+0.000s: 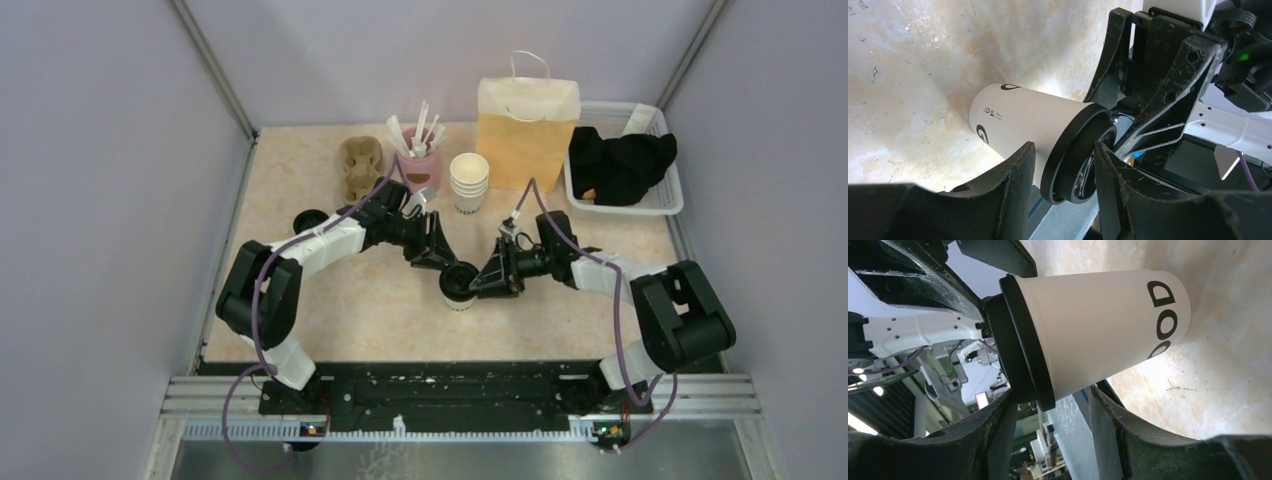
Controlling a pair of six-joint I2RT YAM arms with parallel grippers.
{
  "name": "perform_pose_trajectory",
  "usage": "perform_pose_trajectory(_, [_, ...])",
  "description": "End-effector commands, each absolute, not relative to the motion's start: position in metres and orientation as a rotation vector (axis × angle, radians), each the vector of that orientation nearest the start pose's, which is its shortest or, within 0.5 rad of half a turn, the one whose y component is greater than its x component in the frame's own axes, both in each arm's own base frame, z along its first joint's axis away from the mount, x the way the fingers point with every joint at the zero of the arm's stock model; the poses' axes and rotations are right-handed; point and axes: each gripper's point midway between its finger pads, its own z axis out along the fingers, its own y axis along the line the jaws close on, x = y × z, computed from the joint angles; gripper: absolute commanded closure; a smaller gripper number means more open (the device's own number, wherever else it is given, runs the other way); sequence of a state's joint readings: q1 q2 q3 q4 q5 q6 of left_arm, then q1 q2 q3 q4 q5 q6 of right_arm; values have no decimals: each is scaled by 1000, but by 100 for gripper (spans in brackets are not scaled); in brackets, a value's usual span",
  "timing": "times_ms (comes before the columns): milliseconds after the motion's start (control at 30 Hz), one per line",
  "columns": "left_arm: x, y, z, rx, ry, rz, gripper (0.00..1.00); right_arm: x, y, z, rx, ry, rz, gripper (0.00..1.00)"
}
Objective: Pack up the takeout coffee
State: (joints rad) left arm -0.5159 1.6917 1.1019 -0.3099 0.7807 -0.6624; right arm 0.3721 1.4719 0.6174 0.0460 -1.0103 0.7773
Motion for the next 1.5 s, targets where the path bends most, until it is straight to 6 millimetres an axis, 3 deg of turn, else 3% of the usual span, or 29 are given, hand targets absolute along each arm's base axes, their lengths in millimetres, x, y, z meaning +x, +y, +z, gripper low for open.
perform_pose_trajectory(0, [240,-292,93,146,2761,-1303,49,211,245,80,-30,2560,1624,48])
perform_pose_trajectory(333, [202,-268,50,14,2851,-1258,52,199,234,22,106,2701,1531,49])
perform_pose_trajectory(767, [187,-250,33,-21,2902,-1151,55,209,213,0,87,2867,1168,50])
perform_pose_trajectory(867, [190,-251,40,10,2891,-1148,55,211,218,13,25,2859,1175,49])
perform_pose_trajectory(967, [199,-259,61,44,2847,-1190,53,226,226,47,-26,2781,1200,47])
perform_pose_trajectory(1233, [223,-275,117,96,2738,-1250,29,239,242,116,-157,2651,1377,20])
perform_pose_trajectory(1333, [224,-280,128,102,2702,-1306,20,225,247,120,-203,2644,1465,18])
perform_pose_trajectory(1467, [216,-284,122,89,2708,-1380,19,211,247,113,-218,2644,1508,18])
